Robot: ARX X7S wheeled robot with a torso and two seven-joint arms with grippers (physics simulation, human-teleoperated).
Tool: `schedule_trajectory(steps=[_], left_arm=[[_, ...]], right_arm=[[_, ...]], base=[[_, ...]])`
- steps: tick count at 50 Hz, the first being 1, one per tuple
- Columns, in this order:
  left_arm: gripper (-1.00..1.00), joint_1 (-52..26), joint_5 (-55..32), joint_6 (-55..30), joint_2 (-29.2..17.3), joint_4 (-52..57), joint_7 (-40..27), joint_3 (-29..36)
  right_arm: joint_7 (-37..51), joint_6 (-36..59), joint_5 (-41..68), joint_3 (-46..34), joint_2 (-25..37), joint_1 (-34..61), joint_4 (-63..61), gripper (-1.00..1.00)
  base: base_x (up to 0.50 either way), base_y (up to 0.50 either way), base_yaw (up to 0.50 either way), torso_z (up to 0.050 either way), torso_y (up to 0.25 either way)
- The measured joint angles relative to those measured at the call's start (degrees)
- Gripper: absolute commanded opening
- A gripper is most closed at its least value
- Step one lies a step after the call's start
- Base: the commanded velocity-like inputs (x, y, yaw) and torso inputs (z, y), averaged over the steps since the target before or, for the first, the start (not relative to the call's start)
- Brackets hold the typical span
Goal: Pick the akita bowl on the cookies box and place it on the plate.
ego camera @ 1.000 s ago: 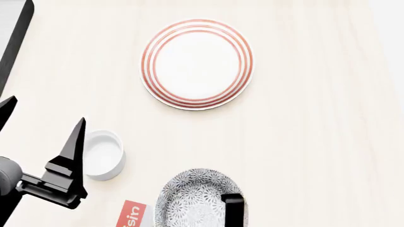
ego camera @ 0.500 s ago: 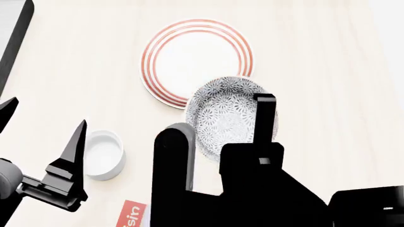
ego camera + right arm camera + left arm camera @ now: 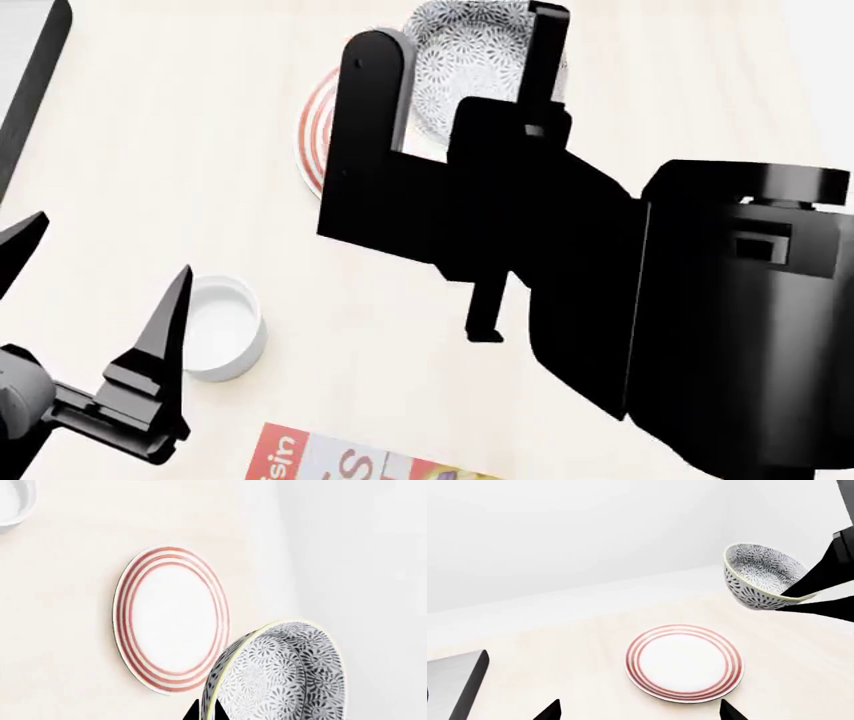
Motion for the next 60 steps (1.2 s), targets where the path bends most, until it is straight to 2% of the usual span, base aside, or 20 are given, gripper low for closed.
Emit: schedule_trajectory(steps=[31, 54, 60], left_arm=[[1.0, 0.7, 0.5, 1.4, -0.5, 0.3, 0.0, 0.5], [1.0, 1.2, 0.6, 2.8, -0.5, -0.5, 0.3, 0.6], [1.0, 1.5, 1.0, 3.6, -0.7, -0.8, 0.5, 0.7]], right_arm=[[-8.2, -13.8, -7.9, 4.4, -15.0, -14.1, 36.5, -1.0], [-11.2, -22.3, -11.9, 5.8, -23.4, -22.9, 55.4, -1.0], [-12.0, -23.5, -12.6, 6.1, -24.8, -24.2, 58.4, -1.0]], base=[[0.0, 0.0, 0.0, 0.0, 0.0], [0.0, 0.0, 0.0, 0.0, 0.0], [0.0, 0.0, 0.0, 0.005, -0.223]])
